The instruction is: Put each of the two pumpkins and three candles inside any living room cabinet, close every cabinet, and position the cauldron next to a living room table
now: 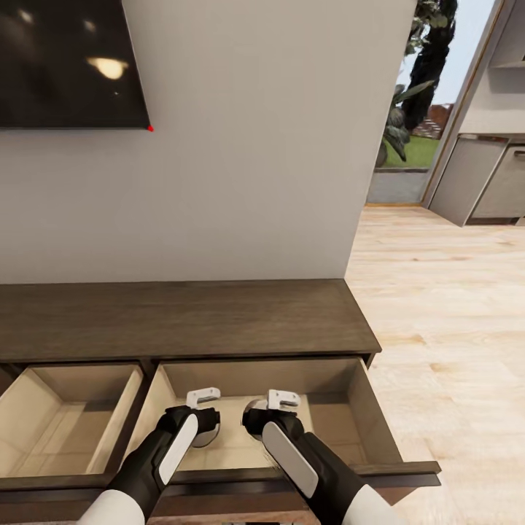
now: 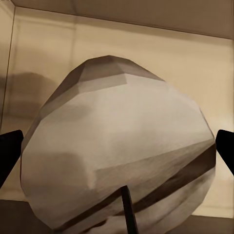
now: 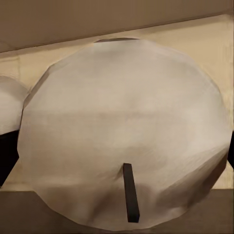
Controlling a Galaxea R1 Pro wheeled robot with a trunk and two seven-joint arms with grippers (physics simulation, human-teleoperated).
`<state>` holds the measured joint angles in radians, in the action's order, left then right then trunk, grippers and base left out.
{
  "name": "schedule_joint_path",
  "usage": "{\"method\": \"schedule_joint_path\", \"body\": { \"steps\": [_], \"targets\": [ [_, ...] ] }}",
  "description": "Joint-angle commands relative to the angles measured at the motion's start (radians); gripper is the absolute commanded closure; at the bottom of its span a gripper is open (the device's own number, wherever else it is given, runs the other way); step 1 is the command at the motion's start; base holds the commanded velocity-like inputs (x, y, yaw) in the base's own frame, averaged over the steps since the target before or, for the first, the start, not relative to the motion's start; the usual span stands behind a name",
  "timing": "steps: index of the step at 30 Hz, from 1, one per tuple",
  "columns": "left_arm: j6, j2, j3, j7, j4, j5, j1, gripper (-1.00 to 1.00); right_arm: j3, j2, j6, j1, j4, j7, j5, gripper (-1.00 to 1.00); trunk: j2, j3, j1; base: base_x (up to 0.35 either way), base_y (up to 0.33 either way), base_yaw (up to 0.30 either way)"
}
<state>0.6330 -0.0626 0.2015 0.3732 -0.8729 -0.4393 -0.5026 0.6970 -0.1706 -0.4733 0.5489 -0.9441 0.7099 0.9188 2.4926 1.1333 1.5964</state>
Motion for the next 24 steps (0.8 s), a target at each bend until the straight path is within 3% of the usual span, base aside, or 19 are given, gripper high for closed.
{"method": "schedule_joint_path", "body": {
  "steps": [1,8,20,24],
  "targets": [
    [0.002,0.0,0.003,0.01,-0.001,-0.01,-0.001,1.0,0.003,0.0,0.003,0.017,0.024,0.007,0.017,1.0,0.0,0.001,0.0,0.0,0.0,0.0],
    [0.003,0.001,0.003,0.01,-0.018,-0.009,-0.001,1.0,0.003,0.0,0.024,0.077,0.097,-0.03,0.022,1.0,0.008,0.008,0.004,0.0,0.0,0.0],
    [0.004,0.002,0.001,0.012,-0.032,-0.007,-0.001,1.0,0.003,-0.003,0.023,0.085,0.107,-0.034,0.023,1.0,0.01,0.054,0.009,0.0,0.0,0.0],
    [0.004,0.001,-0.005,0.013,-0.032,-0.008,-0.001,1.0,0.004,-0.004,0.018,0.085,0.107,-0.034,0.023,1.0,0.01,0.054,0.009,0.0,0.0,0.0]
  ]
}}
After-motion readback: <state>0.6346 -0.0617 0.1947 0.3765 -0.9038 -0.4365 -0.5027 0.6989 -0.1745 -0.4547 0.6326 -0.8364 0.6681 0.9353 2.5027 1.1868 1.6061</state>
